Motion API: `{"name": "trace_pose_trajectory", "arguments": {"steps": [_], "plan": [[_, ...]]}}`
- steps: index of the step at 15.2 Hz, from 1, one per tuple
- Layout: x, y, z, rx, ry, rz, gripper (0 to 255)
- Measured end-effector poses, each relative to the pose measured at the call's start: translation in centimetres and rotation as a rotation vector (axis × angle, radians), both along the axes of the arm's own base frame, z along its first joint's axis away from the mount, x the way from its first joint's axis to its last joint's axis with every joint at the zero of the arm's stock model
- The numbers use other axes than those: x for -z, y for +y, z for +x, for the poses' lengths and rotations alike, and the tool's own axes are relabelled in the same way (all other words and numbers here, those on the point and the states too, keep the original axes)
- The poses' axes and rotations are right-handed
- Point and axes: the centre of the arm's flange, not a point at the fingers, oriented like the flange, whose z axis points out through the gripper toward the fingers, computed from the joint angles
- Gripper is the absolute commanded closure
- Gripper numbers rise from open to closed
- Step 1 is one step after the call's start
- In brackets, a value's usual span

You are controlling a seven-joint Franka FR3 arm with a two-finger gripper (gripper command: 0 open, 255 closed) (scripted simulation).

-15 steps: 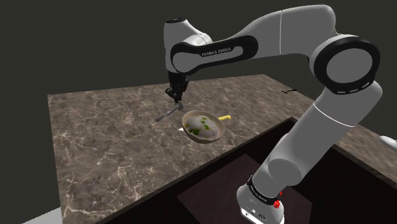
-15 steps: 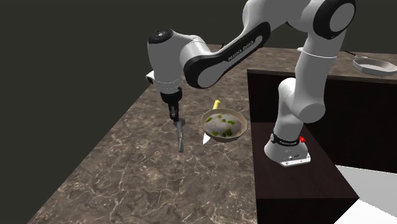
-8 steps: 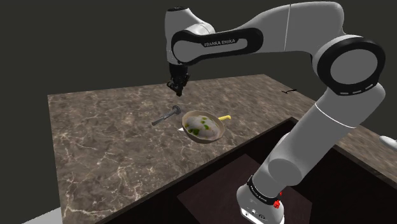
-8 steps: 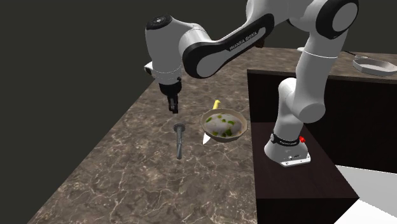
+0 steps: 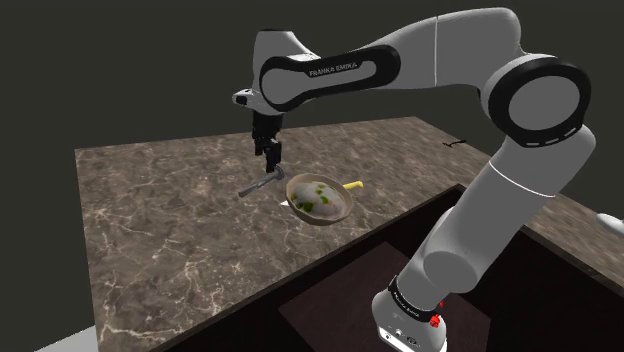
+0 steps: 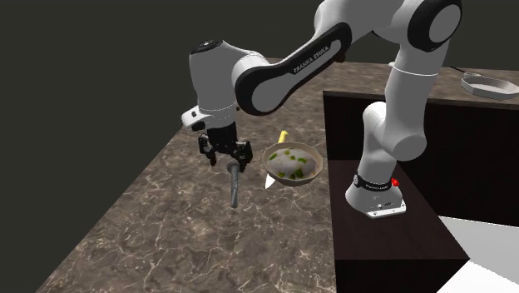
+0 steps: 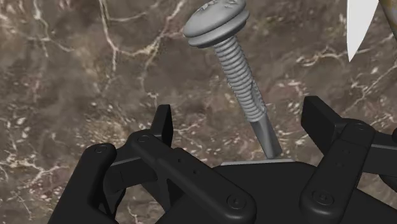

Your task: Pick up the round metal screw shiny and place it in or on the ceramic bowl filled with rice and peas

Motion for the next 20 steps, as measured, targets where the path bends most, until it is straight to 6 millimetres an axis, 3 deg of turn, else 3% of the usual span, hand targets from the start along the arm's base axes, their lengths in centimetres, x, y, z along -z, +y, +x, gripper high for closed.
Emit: {"name": "trace_pose_trajectory", "arguments": {"steps": [2,4,9,15,16,20], "plan": [[1.0,0.5,-0.5,-0.285,0.038,0.052,0],[2.1,0.7,-0.5,-0.367,0.047,0.068,0],[4.6,0.8,-0.8,-0.395,0.049,0.073,0],[5.1,0.9,-0.8,-0.396,0.049,0.074,0],[5.1,0.9,-0.8,-0.396,0.049,0.074,255],[5.1,0.9,-0.8,-0.396,0.049,0.074,255]]}}
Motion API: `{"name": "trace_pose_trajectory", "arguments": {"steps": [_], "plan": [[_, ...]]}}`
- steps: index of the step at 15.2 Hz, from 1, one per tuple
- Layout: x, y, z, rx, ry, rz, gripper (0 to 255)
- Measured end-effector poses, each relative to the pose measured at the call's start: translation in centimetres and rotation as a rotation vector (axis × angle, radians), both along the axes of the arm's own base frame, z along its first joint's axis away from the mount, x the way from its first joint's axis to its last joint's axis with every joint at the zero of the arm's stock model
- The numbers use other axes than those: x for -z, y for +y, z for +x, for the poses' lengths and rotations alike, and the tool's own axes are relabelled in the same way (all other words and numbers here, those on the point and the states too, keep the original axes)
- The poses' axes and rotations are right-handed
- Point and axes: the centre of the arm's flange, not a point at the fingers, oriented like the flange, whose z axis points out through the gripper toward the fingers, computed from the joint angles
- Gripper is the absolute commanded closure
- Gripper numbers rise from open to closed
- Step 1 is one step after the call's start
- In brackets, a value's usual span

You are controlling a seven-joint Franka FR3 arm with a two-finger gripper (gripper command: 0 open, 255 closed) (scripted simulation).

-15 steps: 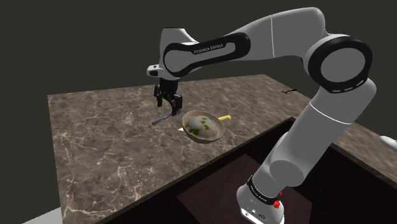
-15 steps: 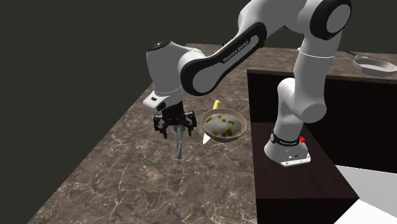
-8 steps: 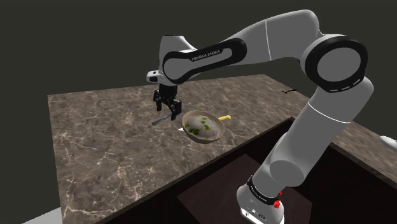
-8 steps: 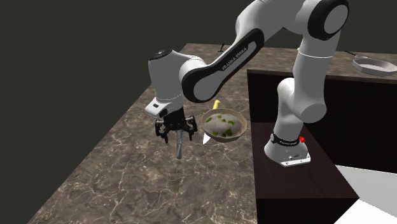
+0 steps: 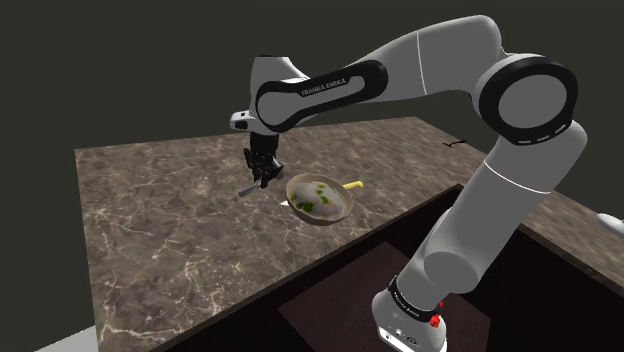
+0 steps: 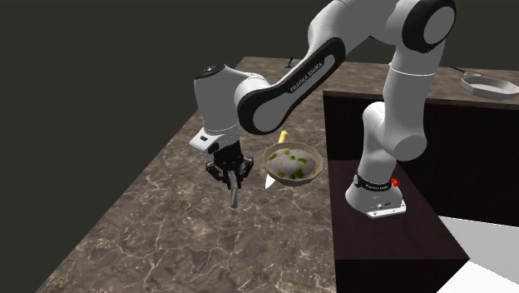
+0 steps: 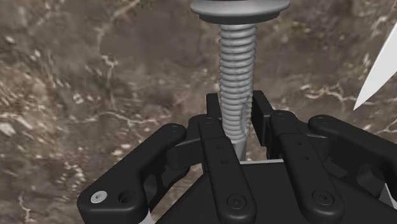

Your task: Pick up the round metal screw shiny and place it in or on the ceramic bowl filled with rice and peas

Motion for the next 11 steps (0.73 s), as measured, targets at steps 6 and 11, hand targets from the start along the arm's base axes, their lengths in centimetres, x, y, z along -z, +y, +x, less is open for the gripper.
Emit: {"name": "trace_pose_trajectory", "arguments": {"steps": [6,11], "plan": [[0.0,0.0,0.0,0.0,0.0,0.0,255],[-2.1,0.1,0.0,0.0,0.0,0.0,255]]}}
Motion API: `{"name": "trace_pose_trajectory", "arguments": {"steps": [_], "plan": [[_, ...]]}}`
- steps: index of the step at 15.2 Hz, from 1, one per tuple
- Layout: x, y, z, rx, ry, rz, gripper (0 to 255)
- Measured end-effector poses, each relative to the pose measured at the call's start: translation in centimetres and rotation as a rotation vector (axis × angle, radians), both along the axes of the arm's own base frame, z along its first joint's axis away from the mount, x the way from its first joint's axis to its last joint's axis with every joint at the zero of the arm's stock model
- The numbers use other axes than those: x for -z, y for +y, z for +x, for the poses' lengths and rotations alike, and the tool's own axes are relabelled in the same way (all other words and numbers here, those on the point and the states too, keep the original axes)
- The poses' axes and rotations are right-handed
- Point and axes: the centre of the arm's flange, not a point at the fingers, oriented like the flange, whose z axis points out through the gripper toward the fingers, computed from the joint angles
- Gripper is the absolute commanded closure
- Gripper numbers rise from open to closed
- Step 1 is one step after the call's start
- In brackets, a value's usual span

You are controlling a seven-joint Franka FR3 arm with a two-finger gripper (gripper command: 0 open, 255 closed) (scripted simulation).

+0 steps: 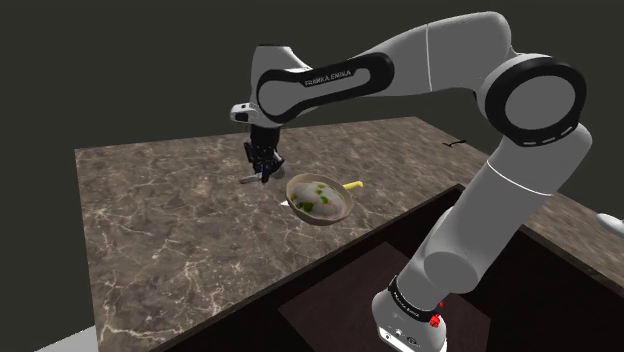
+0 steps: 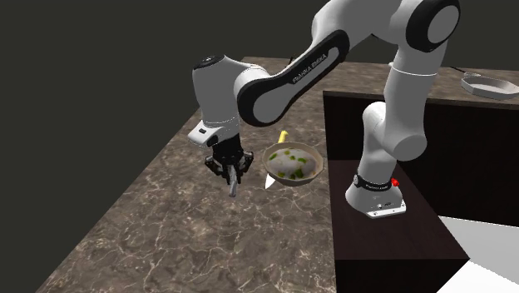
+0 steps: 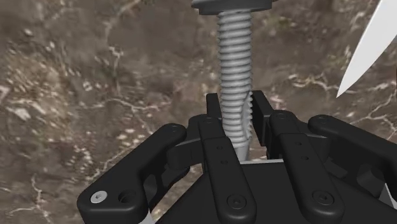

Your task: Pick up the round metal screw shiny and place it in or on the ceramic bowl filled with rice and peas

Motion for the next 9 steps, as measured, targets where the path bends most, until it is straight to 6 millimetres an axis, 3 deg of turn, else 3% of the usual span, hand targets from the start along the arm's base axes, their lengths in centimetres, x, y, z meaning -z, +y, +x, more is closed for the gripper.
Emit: {"name": "trace_pose_trajectory", "arguments": {"steps": [9], "plan": [[-4.6,-0.1,0.1,0.0,0.0,0.0,255]]}}
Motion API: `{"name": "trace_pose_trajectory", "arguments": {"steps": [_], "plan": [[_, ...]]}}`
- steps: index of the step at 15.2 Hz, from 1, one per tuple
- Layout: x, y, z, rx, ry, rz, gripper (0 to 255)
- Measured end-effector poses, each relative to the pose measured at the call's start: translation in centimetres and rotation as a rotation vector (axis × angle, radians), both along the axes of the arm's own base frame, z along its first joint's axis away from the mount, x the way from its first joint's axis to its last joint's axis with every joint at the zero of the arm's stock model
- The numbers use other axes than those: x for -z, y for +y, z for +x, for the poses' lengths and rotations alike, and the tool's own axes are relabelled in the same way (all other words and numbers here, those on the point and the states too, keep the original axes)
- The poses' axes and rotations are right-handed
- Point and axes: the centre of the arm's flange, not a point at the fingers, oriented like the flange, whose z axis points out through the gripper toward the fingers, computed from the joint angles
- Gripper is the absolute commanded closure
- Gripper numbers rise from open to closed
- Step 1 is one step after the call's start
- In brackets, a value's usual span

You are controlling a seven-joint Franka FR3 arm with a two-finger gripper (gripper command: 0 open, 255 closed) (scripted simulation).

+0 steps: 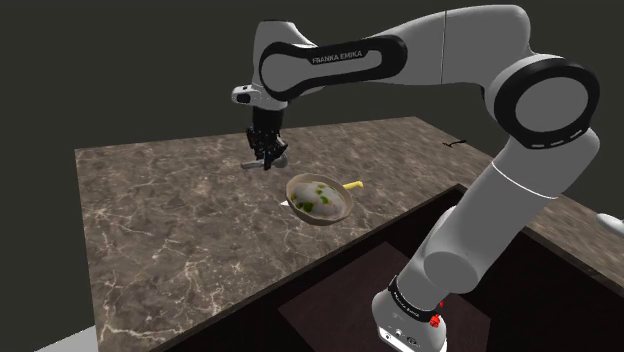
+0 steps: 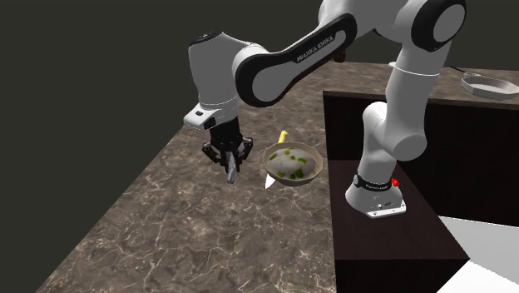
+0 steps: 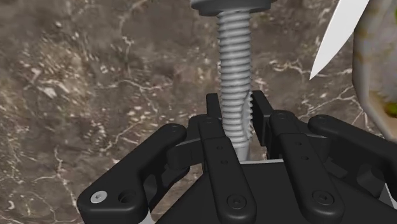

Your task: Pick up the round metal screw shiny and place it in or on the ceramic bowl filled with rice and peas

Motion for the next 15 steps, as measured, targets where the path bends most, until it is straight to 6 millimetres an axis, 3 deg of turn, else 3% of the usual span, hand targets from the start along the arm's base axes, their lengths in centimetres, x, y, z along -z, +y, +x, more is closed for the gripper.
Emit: {"name": "trace_pose_trajectory", "arguments": {"steps": [15], "plan": [[-8.0,0.0,0.0,0.0,0.0,0.0,255]]}}
